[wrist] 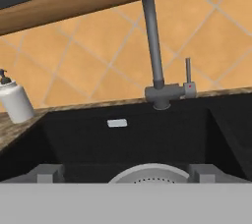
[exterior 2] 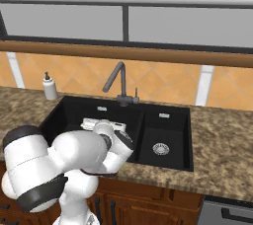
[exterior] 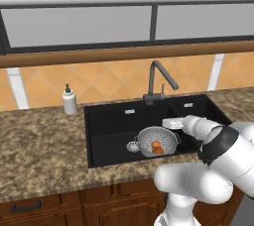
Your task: Put the colander in the sink, put the orange, tangerine in the colander, and turn on the sink faucet and pour water over the colander.
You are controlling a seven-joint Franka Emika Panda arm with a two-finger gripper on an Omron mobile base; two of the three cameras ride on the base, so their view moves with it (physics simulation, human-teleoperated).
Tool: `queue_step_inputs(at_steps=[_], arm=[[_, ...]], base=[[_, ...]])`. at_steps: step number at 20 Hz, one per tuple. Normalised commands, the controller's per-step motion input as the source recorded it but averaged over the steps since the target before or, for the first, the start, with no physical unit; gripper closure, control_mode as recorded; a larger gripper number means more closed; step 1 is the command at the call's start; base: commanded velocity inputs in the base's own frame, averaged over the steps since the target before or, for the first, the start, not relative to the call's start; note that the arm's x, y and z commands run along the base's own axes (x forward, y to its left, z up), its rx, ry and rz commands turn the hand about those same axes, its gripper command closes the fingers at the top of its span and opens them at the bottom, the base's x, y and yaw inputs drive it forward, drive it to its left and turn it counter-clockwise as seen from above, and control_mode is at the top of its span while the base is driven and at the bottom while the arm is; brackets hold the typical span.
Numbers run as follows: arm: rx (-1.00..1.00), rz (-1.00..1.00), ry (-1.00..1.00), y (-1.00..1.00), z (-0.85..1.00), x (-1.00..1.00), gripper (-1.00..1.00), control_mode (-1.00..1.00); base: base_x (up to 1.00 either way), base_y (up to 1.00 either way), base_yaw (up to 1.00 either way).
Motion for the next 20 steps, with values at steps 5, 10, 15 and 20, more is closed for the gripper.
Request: queue_step_inputs(at_steps=[5, 10, 15, 20], arm=[[0.14, 0.00, 0.00, -0.06, 1.00, -0.25, -1.00, -1.00], [0.20, -0.01, -0.08, -0.53, 0.81, -0.20, -1.00, -1.00], [0.44, -0.01, -0.17, -0.38, 0.58, -0.33, -1.00, -1.00], [0.70, 0.00, -0.24, -0.31, 0.45, -0.50, -1.00, -1.00]], base=[[0.00, 0.00, 0.00], [0.00, 0.00, 0.00], [0.00, 0.00, 0.00], [0.00, 0.00, 0.00]])
